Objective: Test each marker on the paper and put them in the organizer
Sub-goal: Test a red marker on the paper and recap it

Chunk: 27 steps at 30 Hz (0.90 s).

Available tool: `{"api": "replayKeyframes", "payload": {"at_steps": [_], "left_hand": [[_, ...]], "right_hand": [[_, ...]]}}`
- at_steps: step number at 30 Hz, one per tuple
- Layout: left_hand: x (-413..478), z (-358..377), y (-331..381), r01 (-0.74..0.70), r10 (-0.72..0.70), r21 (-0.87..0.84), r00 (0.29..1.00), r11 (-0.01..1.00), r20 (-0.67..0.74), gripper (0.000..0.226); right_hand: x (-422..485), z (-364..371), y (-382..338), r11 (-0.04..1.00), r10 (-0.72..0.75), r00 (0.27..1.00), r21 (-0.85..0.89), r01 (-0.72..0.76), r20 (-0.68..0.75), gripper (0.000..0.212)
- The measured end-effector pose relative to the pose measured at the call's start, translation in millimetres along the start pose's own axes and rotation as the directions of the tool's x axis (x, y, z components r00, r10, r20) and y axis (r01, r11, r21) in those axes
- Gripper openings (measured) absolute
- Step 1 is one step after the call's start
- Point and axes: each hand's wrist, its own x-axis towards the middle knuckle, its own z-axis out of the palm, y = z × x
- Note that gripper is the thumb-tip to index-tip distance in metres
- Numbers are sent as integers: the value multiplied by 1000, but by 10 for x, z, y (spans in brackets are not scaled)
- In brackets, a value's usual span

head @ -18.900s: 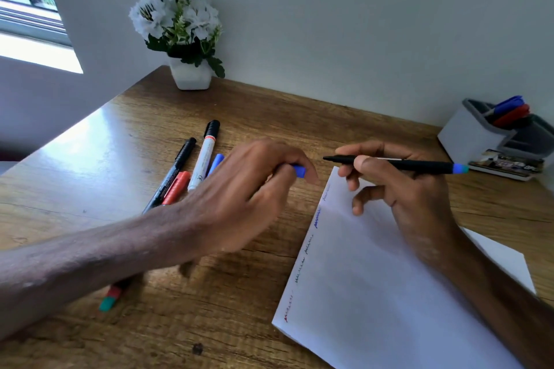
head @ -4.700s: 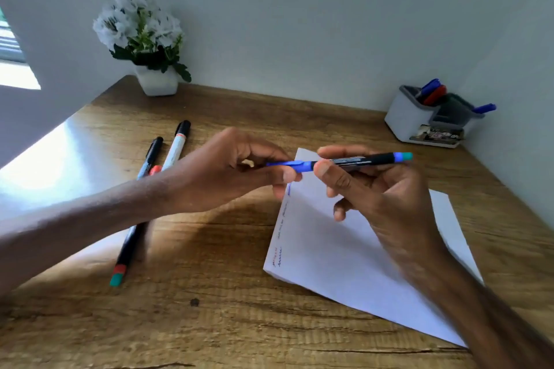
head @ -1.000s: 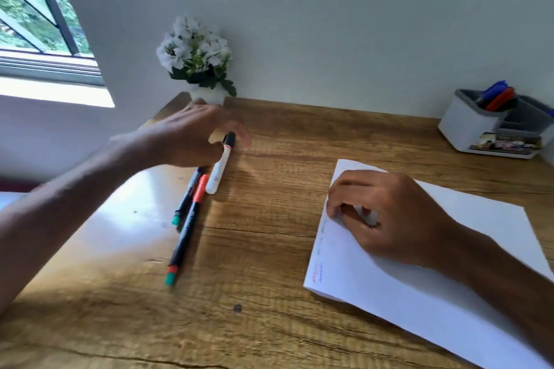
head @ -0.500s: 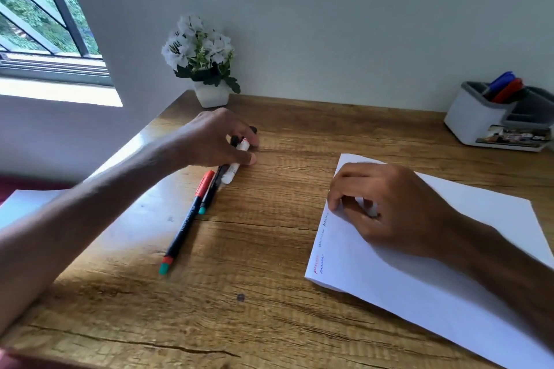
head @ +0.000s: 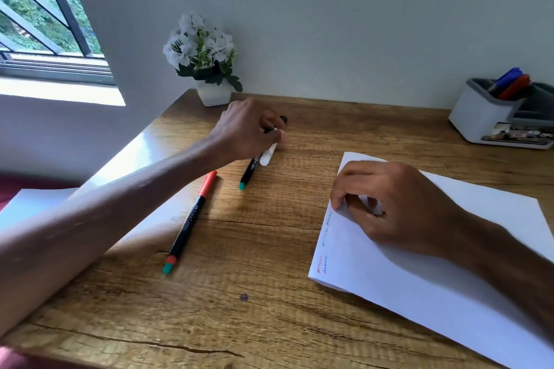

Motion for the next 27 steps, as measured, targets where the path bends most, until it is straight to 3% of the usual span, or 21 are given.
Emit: {"api": "replayKeyframes", "payload": {"at_steps": [5, 9, 11, 14, 18, 21, 24, 27], "left_hand": [[-327, -316, -19, 47, -50, 137, 999, 989, 15, 31], [-760, -650, -119, 174, -277, 400, 936, 900, 216, 41], [-851, -731, -123, 207, -348, 430, 895, 879, 281, 34], [-775, -733, -70, 239, -349, 354, 892, 904, 289, 20], [-564, -747, 29, 200, -259, 266, 943, 943, 211, 11], [-372, -808, 165, 206, -236, 161, 953, 965, 192, 17], [-264, -820, 365, 202, -180, -107, 966, 973, 186, 19], [-245, -683, 597, 200, -79, -442, 958, 875, 277, 22]], "right_hand": [[8, -11, 8, 1000, -15, 1000, -5, 15, -7, 19], [9, -7, 1, 999, -7, 1000, -37, 7, -4, 15], [17, -5, 4, 999, 2, 1000, -32, -2, 1, 12], [21, -6, 9, 1000, 9, 1000, -26, -8, 18, 12], [10, -30, 0, 1000, 28, 1000, -11, -28, 15, 15], [12, -50, 27, 998, 44, 998, 50, -42, -34, 15], [15, -57, 89, 986, 103, 985, 142, -84, -137, 21], [5, -67, 129, 956, 213, 950, 247, -155, -229, 26]]}}
